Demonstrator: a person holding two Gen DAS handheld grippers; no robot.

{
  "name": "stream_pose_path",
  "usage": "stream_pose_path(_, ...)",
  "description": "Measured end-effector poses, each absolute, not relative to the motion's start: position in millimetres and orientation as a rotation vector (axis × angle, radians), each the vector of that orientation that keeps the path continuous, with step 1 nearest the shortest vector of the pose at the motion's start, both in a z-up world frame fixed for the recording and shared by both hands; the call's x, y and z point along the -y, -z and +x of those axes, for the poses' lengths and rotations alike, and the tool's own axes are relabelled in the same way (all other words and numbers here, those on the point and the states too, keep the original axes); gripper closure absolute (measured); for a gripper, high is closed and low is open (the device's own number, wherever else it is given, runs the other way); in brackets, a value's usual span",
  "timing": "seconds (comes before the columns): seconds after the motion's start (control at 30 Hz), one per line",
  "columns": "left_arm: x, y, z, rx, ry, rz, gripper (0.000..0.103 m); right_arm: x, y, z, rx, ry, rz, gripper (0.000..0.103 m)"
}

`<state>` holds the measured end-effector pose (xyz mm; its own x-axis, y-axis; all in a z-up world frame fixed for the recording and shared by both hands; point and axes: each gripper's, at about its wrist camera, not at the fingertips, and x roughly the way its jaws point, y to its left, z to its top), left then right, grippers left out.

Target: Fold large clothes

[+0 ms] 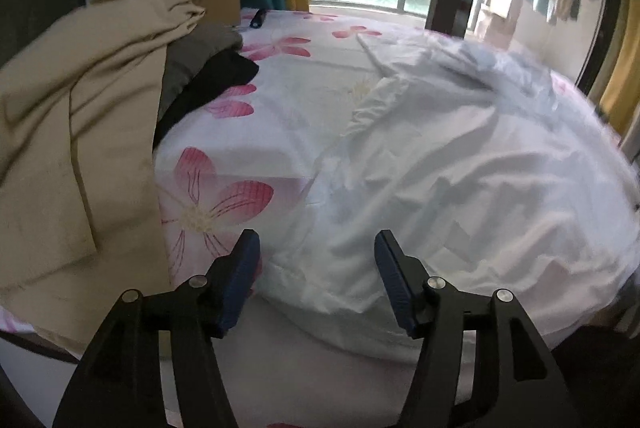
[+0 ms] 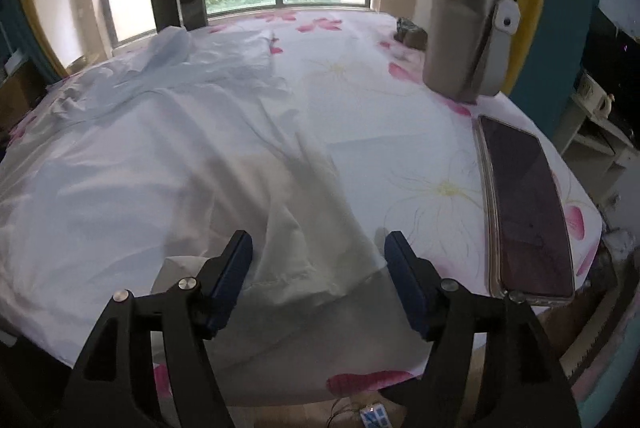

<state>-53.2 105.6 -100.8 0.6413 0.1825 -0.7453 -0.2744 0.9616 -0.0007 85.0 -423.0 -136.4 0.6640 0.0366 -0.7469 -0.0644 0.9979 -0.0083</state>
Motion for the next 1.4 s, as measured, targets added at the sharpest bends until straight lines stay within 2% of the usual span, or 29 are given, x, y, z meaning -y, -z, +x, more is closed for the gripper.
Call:
stream_pose_path(0.03, -102.7, 101.8, -53.2, -0.832, -0.27, -0.092, 0.04, 420.7, 135.7, 83.3, -0.839, -0.077, -0.038, 0.034)
stream_pose_path(0.1, -102.0, 102.1, -55.7, -0.821, -0.278, -0.095, 0.04, 412.7, 135.2, 80.4, -0.836, -0.136, -0.049, 0.047)
stream_pose_path(0.13, -100.9, 101.8, -56.4, -0.821, -0.272, -0.091, 0.047, 407.2, 134.7, 79.1, -0.83, -0.153, -0.072, 0.072)
stream_pose_path(0.17, -99.0, 100.7, -56.9, -0.819, -0.251, -0.079, 0.059, 402.7, 134.0, 78.2, -0.829, -0.179, -0.076, 0.095)
stream_pose_path(0.2, -96.6, 99.7, -56.8, -0.819, -0.233, -0.069, 0.095, 398.9, 133.6, 79.0, -0.841, -0.211, -0.062, 0.096)
stream_pose_path(0.23, -94.2, 99.0, -56.1, -0.828, -0.218, -0.067, 0.099, 396.1, 133.6, 79.3, -0.844, -0.215, -0.068, 0.096)
stream_pose_path(0.53, -102.5, 52.8, -55.4, -0.681, -0.256, -0.101, 0.099, 392.8, 99.9, 90.2, -0.768, -0.195, -0.109, 0.096)
stream_pose_path(0.87, -109.6, 10.9, -16.4, -0.557, -0.266, -0.091, 0.099, 389.2, 52.7, 131.1, -0.651, -0.188, -0.136, 0.096)
stream_pose_path(1.4, -138.5, -8.5, 57.4, -0.467, -0.286, -0.147, 0.099, 382.9, 26.3, 210.7, -0.579, -0.194, -0.114, 0.096)
